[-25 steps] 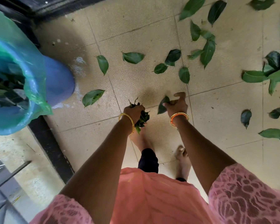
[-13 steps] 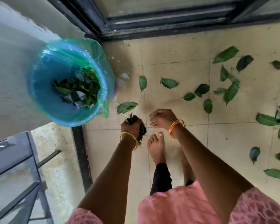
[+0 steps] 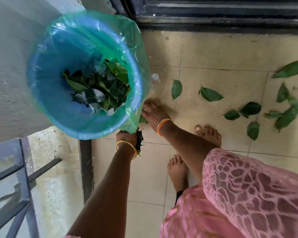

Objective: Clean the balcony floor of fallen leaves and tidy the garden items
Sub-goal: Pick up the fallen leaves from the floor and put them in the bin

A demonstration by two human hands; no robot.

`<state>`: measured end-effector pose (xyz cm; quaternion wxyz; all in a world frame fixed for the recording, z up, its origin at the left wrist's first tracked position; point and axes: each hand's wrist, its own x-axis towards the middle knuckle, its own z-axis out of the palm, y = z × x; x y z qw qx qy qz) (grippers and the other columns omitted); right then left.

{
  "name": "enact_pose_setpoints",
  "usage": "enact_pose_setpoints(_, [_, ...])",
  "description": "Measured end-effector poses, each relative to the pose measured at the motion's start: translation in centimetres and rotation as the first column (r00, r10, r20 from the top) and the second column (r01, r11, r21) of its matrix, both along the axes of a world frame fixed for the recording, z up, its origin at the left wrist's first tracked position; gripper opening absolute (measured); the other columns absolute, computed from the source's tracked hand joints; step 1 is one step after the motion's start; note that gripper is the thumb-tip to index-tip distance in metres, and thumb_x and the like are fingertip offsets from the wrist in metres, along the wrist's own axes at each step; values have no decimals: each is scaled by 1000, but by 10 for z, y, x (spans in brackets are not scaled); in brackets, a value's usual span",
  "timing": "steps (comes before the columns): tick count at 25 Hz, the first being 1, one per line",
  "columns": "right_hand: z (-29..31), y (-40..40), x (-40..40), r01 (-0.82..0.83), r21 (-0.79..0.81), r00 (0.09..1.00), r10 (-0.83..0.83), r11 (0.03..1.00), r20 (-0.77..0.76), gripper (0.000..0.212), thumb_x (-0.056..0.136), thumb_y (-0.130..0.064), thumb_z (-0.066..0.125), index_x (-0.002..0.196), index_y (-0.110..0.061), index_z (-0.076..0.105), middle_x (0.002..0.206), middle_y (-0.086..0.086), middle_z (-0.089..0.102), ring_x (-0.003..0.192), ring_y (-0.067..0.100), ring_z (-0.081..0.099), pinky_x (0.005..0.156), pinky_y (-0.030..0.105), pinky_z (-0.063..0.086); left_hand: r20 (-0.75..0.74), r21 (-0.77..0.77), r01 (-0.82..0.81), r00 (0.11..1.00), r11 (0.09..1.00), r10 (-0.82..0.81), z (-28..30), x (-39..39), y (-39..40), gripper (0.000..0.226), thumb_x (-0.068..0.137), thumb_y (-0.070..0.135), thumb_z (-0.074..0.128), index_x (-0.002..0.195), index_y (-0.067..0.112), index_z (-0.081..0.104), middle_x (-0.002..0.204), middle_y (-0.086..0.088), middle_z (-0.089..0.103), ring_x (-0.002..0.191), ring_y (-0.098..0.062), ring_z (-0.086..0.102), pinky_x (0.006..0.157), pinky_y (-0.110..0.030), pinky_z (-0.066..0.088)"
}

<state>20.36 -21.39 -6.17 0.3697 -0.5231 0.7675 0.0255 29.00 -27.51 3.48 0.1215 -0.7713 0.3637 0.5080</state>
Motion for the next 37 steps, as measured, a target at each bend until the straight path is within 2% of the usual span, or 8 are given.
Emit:
enact_pose_setpoints(5, [-8,19,-7,42,-154,992,-23,987,121,39,87,5,41,122,-3,55,121,19,51,118,35,44,96,41,43,-53,33,-50,997,998,52,-15,5,1,31,90,11,61,66,11,42,27,2,45,31,-16,42,33,-11,32])
enact_pose_setpoints(9, [17,34,-20,341,164,876,-376,926,302,24,84,-9,60,106,-8,68,104,12,65,101,27,59,80,24,42,-141,239,-224,955,945,262,-7,7,12,15,92,17,51,82,6,53,65,-12,59,44,-21,55,34,-12,35])
enact_pose_setpoints(14, [126,33,-42,729,667,-165,-905,156,393,21,90,-2,48,70,-6,53,70,11,51,63,21,50,58,30,48,-208,335,-398,853,854,479,51,-10,29,21,90,27,44,94,8,54,103,-22,60,61,-27,57,37,-18,42])
enact_pose_setpoints(16, [171,28,-39,727,686,-325,-869,24,374,24,91,-3,42,70,-8,51,68,10,51,61,20,49,57,30,45,-252,295,-460,808,838,533,85,-25,34,16,86,19,48,90,7,58,95,-22,60,53,-26,55,38,-21,43])
enact_pose_setpoints(23, [288,-5,-50,890,428,-114,-830,159,547,14,84,-13,48,75,-5,55,74,12,49,73,20,45,60,28,35,-378,135,-661,655,739,655,188,-63,29,35,56,24,60,85,7,69,91,-17,67,73,-29,61,59,-32,50])
enact_pose_setpoints(30, [384,-45,-53,906,367,-71,-781,210,621,16,84,-1,60,95,-13,56,95,13,62,82,24,58,58,21,51,-523,139,-747,501,650,689,277,-82,-10,40,72,20,64,110,7,66,99,-11,70,88,-26,66,86,-36,54])
enact_pose_setpoints(33, [398,-70,-55,870,386,-16,-764,308,646,31,85,-6,56,115,-13,61,113,12,63,99,29,61,86,36,53,-515,136,-713,542,688,664,278,-77,-33,60,62,38,71,115,10,65,108,-11,71,97,-28,68,89,-41,54])
enact_pose_setpoints(37, [396,-97,-43,829,262,222,-720,494,657,22,79,-35,65,95,-20,70,106,4,69,98,22,63,92,39,51,-487,167,-548,677,820,552,236,-70,-69,89,52,71,64,121,15,62,112,-11,70,103,-31,66,95,-48,50])
